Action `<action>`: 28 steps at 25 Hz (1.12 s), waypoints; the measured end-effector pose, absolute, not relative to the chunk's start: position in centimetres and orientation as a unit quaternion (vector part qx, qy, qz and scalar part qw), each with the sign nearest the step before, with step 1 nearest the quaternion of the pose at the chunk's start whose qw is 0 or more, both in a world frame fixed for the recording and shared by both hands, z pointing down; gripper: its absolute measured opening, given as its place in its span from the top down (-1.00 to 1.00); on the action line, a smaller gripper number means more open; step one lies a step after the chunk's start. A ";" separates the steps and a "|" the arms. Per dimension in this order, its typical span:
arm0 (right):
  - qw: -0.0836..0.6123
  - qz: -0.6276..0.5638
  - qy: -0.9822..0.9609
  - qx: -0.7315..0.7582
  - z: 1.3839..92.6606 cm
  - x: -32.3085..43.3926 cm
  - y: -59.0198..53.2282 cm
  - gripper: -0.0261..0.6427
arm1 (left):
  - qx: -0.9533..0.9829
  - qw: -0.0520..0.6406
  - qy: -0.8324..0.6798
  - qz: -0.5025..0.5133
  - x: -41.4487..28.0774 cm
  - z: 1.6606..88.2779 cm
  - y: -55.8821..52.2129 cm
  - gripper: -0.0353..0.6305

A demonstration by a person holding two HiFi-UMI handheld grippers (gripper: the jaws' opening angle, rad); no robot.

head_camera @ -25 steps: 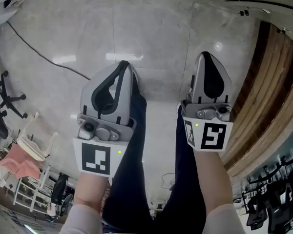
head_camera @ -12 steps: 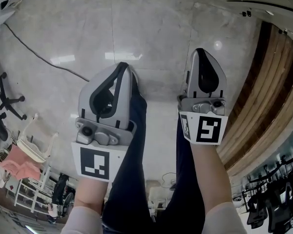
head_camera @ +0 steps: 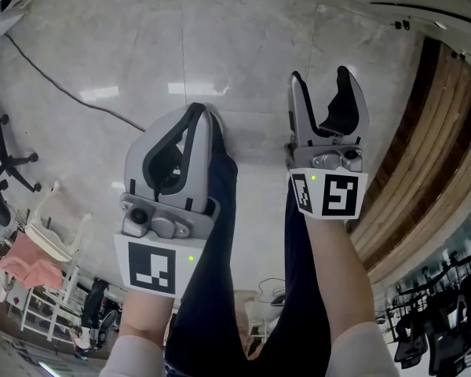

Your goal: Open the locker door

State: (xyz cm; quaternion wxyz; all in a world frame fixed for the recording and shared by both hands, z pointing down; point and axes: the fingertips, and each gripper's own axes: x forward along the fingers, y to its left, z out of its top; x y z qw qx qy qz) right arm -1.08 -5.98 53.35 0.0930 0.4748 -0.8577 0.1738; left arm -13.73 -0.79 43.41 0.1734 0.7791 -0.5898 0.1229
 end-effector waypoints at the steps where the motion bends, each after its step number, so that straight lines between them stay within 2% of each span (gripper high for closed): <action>1: 0.096 0.176 -0.859 0.471 53.7 -1.4 -6.2 0.17 | 0.779 0.173 -0.590 0.122 -13.8 43.4 -0.9 0.87; 28: 0.139 0.125 -0.880 0.437 60.5 -6.1 -16.1 0.17 | 0.770 0.205 -0.594 0.112 -15.4 44.6 -1.6 0.87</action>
